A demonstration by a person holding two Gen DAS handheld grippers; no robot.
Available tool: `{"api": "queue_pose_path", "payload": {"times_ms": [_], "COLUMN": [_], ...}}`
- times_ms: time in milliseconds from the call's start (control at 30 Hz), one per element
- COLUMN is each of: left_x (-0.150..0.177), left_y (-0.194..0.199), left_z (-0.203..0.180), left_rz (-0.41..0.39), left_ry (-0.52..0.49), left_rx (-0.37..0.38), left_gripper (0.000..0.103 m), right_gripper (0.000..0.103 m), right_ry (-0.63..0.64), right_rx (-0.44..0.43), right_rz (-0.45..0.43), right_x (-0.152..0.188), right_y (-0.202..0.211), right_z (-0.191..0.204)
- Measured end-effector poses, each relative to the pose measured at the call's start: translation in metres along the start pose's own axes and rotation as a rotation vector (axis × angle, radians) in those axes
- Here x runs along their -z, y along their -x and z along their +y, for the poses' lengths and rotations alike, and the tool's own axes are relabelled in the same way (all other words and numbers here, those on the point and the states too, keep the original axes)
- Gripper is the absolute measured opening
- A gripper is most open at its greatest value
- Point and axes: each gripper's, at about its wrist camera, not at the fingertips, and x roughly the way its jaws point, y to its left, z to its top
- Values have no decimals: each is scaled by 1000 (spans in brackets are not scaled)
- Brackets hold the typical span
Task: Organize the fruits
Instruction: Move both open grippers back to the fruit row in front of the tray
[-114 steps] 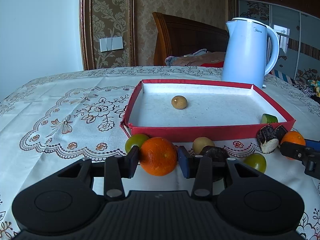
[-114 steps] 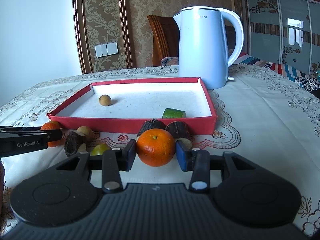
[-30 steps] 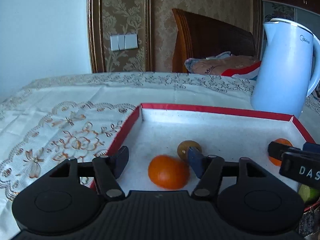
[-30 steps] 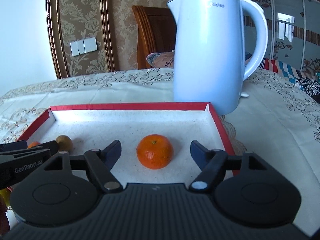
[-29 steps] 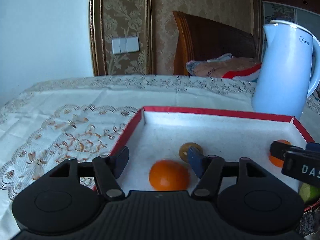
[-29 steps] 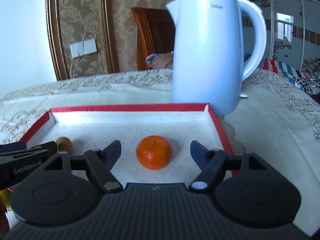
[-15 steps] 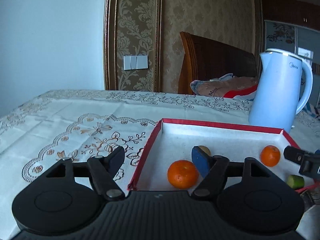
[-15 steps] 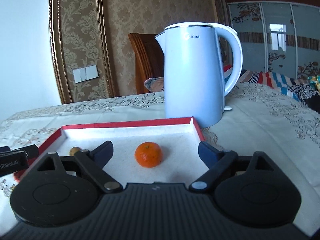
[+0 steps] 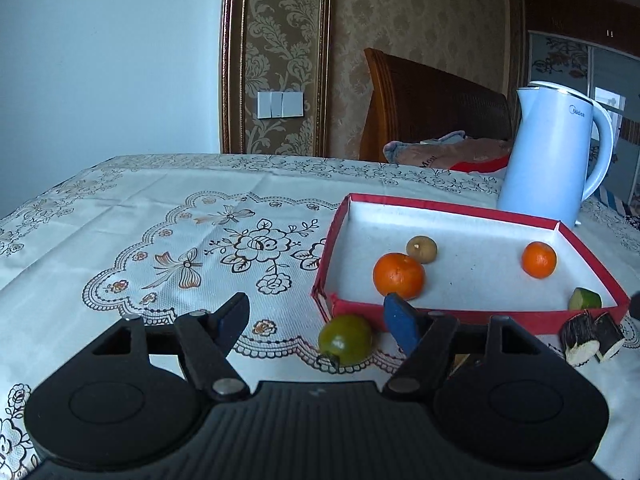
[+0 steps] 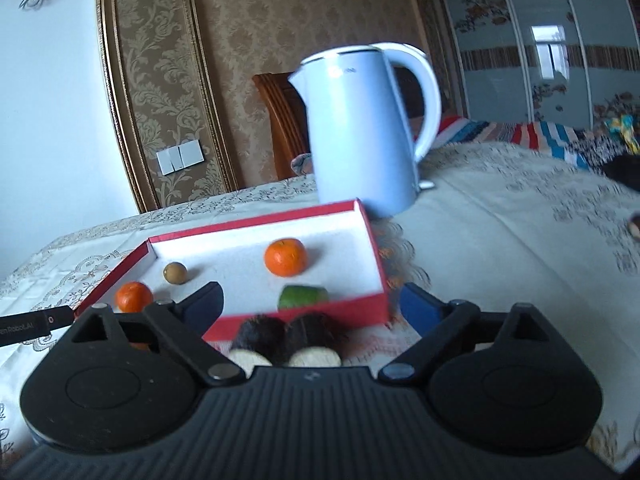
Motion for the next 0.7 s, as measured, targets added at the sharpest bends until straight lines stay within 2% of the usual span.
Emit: {"api": "queue_pose_path", "payload": {"times_ms": [200, 367, 700], "left_x": [4, 7, 6], "left_y": [4, 8, -5], "left_z": [3, 5, 9], "left_rz": [7, -15, 38], "left_ry": [9, 7, 5], "left_rx": [19, -5, -30], "left_gripper": [74, 74, 74], "right_gripper": [95, 96, 95], "right_ry": [-28, 23, 90], "right_rx": [37, 40, 81], "right_rz": [-5, 28, 138], "right_x": [12, 16, 20], "right_y": [21, 25, 16], "right_z": [-15, -12, -8]}}
